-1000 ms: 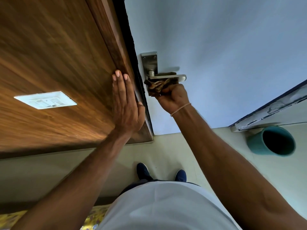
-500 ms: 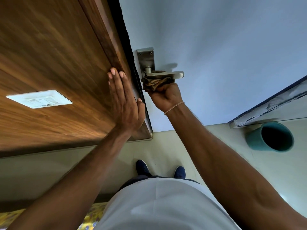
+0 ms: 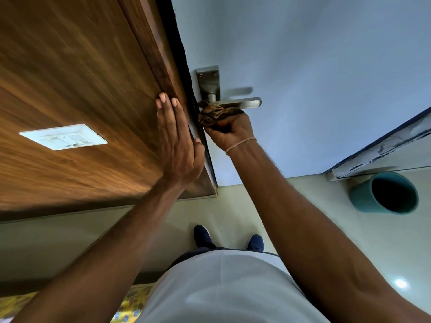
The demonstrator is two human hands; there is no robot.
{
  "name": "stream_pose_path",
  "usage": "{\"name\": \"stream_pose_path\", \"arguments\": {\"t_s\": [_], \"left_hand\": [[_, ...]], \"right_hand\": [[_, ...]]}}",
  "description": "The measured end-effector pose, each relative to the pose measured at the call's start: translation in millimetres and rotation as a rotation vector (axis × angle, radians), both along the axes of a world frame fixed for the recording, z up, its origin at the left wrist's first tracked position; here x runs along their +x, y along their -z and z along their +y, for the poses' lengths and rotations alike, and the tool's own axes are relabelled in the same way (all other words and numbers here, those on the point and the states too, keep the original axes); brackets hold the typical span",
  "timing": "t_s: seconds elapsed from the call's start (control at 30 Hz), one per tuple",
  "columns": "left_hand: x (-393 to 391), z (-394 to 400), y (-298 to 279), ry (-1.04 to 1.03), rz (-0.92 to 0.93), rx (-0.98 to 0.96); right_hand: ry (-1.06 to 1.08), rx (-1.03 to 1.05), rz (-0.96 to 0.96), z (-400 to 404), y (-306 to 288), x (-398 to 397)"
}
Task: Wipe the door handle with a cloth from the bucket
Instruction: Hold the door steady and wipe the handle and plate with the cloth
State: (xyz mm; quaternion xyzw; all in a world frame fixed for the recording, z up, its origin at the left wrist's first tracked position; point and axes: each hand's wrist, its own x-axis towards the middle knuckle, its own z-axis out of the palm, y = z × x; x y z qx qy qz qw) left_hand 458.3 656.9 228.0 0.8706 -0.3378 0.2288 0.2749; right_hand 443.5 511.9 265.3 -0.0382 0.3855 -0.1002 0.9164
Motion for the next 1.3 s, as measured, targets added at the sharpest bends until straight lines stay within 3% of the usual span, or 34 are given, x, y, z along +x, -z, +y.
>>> {"name": "stream_pose_path", "arguments": {"t_s": [0.17, 0.33, 0.47, 0.53, 0.6, 0.7, 0.9, 1.0, 1.17, 1.3], "left_hand": [[-2, -2, -1, -0.004, 0.008, -0.013], [-2, -2, -2, 0.002, -0.005, -0.009], [-2, -2, -2, 0.01, -0.006, -0.021], [-1, -2, -3, 0.013, -0.007, -0.021], [-2, -2, -2, 0.017, -0.006, -0.023], [-3, -4, -1, 0.013, -0.01, -0.029], [-4, -5, -1, 0.001, 0.003, -0.024], [-4, -5, -1, -0.007, 0.002, -0.01], [-2, -2, -1, -0.016, -0.001, -0.004], [-3, 0, -2, -0.024, 0.01, 0.004]], "right_hand": [[0.107, -0.059, 0.081, -18, -1, -16], [0.157, -0.121, -0.059, -36, 10, -29], [0.131, -0.314, -0.152, -36, 24, -39], [0.132, -0.427, -0.098, -39, 28, -43], [0.175, -0.603, 0.011, -45, 27, -46], [0.167, -1.149, 0.137, -58, 22, -51], [-0.318, -2.149, 0.399, -76, 4, -47], [-0.388, -2.577, 0.334, -70, -5, -40], [-0.46, -2.729, 0.042, -51, -19, -22], [-0.563, -2.787, 0.104, -66, -20, -31]]}}
